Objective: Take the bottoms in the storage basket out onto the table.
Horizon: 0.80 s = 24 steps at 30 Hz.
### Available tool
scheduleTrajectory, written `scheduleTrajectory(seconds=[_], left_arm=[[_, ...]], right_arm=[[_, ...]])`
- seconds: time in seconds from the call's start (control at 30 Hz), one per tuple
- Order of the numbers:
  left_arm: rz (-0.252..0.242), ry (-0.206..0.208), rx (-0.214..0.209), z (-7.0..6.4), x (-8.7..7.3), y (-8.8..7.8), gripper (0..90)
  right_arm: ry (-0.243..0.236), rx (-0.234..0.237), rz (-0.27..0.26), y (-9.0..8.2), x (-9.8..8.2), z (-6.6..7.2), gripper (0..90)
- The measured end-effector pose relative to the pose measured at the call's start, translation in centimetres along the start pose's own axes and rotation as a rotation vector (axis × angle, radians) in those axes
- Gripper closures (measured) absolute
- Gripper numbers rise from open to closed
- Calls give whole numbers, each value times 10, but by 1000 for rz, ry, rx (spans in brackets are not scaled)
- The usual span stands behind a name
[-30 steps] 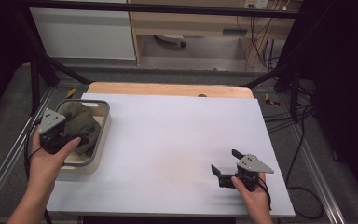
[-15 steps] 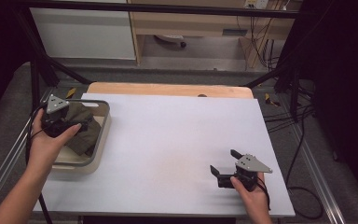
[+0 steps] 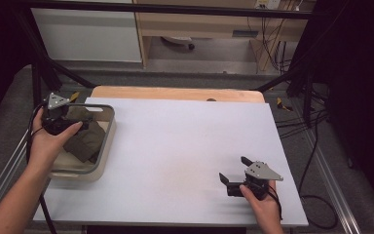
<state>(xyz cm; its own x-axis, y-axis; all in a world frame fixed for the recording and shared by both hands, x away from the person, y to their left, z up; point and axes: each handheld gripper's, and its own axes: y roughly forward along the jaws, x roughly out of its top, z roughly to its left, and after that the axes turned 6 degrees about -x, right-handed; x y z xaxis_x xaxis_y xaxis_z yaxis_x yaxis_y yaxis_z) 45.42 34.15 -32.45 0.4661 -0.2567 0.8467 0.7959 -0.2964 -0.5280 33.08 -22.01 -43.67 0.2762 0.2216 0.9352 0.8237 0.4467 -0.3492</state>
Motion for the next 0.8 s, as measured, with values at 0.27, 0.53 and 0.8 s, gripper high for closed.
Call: scheduleTrajectory(seconds=[0.27, 0.53, 0.8], left_arm=[[28, -3, 30, 7, 0, 12, 89], [46, -12, 37, 10, -1, 16, 89], [83, -23, 47, 16, -4, 24, 86]], right_arm=[[-7, -8, 9, 1, 0, 1, 24], [-9, -7, 13, 1, 0, 1, 25], [-8, -5, 11, 1, 0, 1, 24]])
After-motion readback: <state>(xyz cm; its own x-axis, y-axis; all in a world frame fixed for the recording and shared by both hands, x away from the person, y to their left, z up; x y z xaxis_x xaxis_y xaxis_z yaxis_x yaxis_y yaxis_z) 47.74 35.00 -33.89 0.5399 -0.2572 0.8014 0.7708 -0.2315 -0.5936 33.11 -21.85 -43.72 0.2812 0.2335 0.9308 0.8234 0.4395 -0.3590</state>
